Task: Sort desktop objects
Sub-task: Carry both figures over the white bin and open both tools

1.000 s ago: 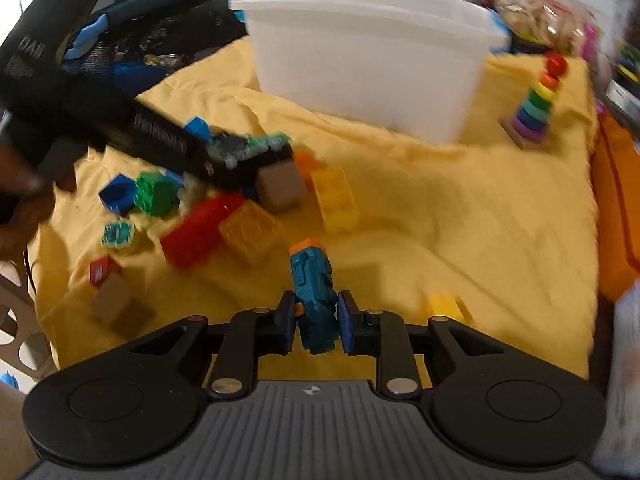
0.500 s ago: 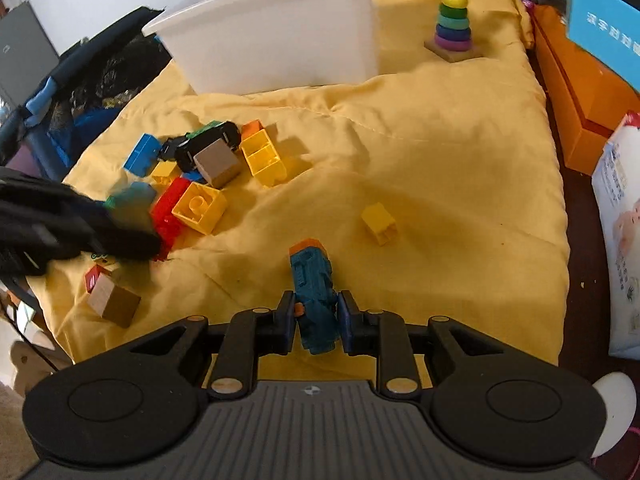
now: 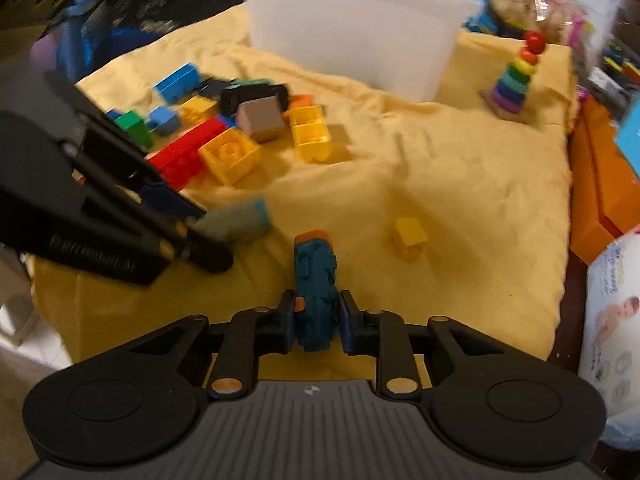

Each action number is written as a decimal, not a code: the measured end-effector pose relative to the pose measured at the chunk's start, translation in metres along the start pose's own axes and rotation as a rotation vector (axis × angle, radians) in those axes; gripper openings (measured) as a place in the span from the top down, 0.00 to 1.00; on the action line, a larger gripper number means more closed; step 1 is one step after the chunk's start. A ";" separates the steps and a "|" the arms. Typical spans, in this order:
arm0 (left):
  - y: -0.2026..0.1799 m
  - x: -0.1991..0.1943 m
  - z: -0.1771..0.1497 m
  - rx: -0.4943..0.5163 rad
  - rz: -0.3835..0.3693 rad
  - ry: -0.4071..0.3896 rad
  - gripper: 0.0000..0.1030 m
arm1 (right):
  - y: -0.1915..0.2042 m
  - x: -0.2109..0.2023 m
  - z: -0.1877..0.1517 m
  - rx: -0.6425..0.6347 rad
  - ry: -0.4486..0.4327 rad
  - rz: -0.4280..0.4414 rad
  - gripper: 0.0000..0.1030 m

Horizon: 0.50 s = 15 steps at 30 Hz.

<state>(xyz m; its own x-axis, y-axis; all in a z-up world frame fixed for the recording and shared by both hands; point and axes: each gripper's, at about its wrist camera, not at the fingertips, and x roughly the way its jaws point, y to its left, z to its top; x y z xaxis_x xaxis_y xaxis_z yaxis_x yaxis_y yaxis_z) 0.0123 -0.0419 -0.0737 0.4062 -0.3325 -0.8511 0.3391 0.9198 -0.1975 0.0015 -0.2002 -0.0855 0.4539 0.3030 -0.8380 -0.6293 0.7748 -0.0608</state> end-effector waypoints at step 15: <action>0.070 -0.078 0.170 -0.079 0.215 -0.428 0.78 | -0.064 -0.029 0.175 0.106 -0.408 -0.083 0.78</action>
<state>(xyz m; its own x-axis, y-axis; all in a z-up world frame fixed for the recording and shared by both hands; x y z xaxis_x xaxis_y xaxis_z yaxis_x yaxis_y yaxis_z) 0.1492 0.0133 0.0614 0.7780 -0.1737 -0.6038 0.1504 0.9846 -0.0895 0.1388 -0.1616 0.0372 0.7263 0.4150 -0.5480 -0.5211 0.8523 -0.0452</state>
